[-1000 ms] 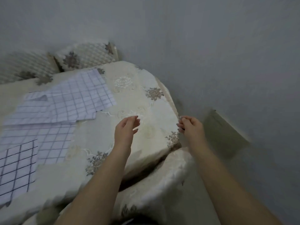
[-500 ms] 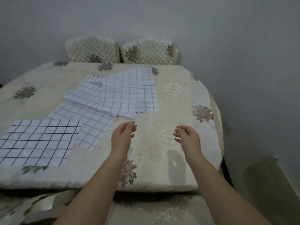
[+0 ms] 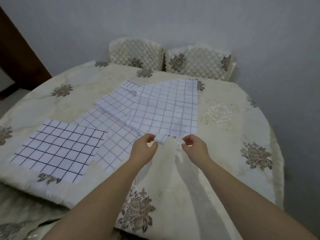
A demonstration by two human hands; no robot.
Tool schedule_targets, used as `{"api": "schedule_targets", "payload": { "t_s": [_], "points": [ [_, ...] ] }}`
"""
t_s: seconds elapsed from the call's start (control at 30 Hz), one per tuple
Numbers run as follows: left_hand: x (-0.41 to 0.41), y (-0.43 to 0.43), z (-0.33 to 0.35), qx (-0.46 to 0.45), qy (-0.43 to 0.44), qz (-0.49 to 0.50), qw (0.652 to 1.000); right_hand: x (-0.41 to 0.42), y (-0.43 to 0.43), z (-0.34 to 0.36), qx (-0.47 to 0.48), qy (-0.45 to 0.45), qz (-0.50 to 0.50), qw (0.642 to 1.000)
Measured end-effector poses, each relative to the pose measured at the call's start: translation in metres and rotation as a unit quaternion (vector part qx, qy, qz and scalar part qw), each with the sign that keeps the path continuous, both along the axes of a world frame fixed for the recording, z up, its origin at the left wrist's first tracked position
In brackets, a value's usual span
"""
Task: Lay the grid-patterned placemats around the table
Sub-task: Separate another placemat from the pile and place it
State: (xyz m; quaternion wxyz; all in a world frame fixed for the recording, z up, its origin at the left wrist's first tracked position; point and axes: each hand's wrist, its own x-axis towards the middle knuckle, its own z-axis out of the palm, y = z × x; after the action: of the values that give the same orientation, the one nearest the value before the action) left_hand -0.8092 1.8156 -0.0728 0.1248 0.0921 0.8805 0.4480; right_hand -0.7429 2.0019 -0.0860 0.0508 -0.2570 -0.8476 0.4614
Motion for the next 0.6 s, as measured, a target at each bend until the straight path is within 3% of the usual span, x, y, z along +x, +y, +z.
{"api": "schedule_targets", "payload": {
  "t_s": [0.17, 0.33, 0.6],
  "points": [
    [-0.035, 0.022, -0.032, -0.133, 0.063, -0.102, 0.984, -0.036, 0.01, -0.025, 0.11, -0.038, 0.088, 0.989],
    [-0.067, 0.053, -0.064, -0.209, 0.131, -0.179, 0.952, -0.064, 0.026, -0.052, 0.227, -0.034, 0.17, 0.958],
    [-0.083, 0.081, -0.091, -0.289, 0.203, -0.218, 0.91, -0.089, 0.031, -0.082, 0.32, -0.04, 0.182, 0.929]
  ]
}}
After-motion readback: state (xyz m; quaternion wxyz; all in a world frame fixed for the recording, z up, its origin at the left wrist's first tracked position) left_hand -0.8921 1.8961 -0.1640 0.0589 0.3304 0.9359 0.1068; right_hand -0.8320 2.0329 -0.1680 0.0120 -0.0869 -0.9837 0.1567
